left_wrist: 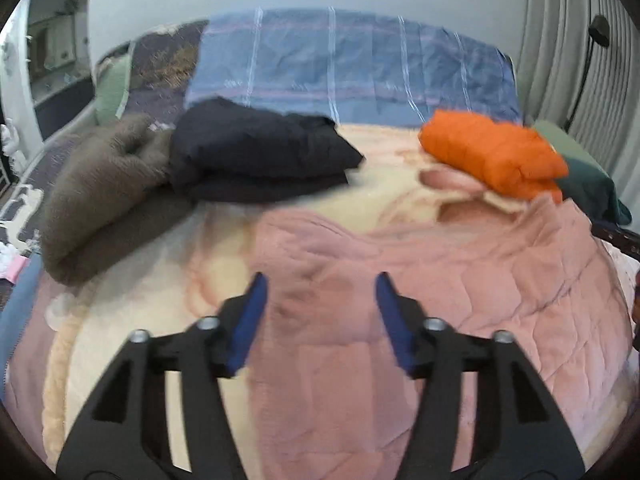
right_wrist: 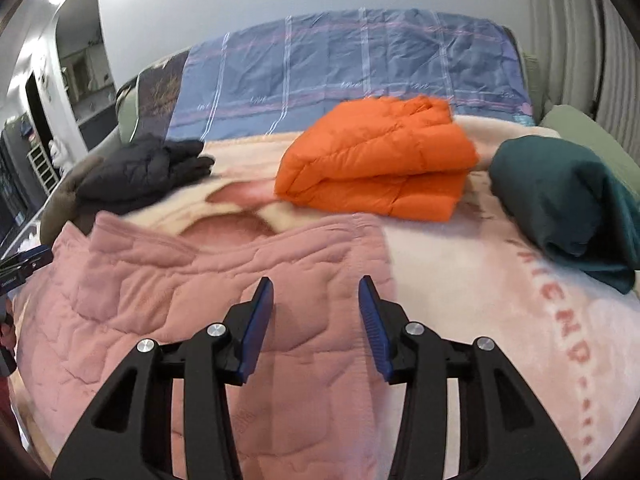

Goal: Fold large clothes

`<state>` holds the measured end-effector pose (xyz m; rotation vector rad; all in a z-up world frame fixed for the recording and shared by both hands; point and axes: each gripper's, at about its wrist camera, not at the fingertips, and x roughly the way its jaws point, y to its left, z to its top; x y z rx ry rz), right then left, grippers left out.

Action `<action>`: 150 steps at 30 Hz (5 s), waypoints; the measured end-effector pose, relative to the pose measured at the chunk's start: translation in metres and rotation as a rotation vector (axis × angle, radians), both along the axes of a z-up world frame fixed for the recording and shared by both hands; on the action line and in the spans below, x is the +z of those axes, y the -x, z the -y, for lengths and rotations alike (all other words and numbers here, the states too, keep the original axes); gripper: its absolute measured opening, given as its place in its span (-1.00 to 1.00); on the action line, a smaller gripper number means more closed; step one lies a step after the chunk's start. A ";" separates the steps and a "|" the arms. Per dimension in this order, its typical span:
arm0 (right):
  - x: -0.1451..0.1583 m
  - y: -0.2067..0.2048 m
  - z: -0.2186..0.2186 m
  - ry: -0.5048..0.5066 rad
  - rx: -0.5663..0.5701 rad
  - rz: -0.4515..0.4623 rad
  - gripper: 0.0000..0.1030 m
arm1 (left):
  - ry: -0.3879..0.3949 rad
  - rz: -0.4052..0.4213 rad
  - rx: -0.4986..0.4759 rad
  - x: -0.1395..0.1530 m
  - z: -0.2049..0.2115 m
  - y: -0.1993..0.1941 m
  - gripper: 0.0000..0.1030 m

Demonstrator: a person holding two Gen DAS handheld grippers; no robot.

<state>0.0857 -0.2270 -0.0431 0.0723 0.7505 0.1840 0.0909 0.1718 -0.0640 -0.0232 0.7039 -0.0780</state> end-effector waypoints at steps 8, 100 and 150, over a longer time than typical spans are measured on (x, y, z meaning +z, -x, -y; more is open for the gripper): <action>-0.028 -0.023 0.000 0.062 -0.059 -0.100 0.05 | -0.001 -0.119 0.059 -0.025 -0.004 -0.030 0.23; -0.003 0.112 -0.057 0.071 -0.045 0.046 -0.06 | 0.142 0.006 -0.074 0.007 0.071 -0.006 0.01; 0.002 -0.023 -0.179 0.031 0.203 -0.213 -0.53 | 0.074 -0.016 -0.075 -0.045 0.019 0.058 0.15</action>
